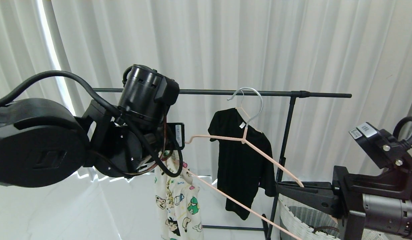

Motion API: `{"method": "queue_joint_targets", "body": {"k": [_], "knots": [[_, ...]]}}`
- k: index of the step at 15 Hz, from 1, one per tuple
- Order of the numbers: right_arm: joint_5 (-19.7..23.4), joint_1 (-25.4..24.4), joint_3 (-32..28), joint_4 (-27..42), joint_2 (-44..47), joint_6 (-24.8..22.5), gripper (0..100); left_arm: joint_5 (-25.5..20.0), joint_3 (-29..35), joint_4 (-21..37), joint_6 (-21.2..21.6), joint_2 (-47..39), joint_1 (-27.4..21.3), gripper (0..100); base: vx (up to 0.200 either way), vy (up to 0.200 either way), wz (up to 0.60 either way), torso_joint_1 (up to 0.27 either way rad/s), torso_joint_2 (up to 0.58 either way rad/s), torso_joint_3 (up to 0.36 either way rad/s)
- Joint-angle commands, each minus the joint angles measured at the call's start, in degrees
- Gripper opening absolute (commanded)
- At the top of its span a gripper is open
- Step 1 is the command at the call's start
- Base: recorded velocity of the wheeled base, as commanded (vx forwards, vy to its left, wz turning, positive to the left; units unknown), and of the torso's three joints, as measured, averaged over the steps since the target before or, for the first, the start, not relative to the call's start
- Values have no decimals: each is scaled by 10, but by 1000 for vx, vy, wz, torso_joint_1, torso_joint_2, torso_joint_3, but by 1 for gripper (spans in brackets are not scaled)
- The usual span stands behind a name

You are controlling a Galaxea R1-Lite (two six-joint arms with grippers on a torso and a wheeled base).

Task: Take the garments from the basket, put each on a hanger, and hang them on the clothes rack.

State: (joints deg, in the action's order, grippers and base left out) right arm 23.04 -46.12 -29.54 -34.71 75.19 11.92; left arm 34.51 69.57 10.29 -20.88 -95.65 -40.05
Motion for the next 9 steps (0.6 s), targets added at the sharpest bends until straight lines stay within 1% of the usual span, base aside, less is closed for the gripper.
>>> {"method": "queue_joint_targets", "body": {"k": [1, 4, 6, 7, 9], "knots": [[0, 0, -8, -4, 14, 0, 0, -10, 4, -1, -7, 7, -31, 0, 0, 0, 0, 0, 0, 0], [0, -6, -20, -5, 30, -1, 0, -31, 7, -4, -18, 10, -74, 0, 0, 0, 0, 0, 0, 0], [0, -11, -20, -6, 36, -1, 0, -36, 7, -25, -17, 10, -93, 0, 0, 0, 0, 0, 0, 0], [0, -12, -20, -14, 41, -1, 0, -47, 7, -38, -17, 11, -105, 0, 0, 0, 0, 0, 0, 0], [-7, -12, -20, -35, 57, -1, 0, -56, 7, -58, -17, 11, -115, 0, 0, 0, 0, 0, 0, 0]]}}
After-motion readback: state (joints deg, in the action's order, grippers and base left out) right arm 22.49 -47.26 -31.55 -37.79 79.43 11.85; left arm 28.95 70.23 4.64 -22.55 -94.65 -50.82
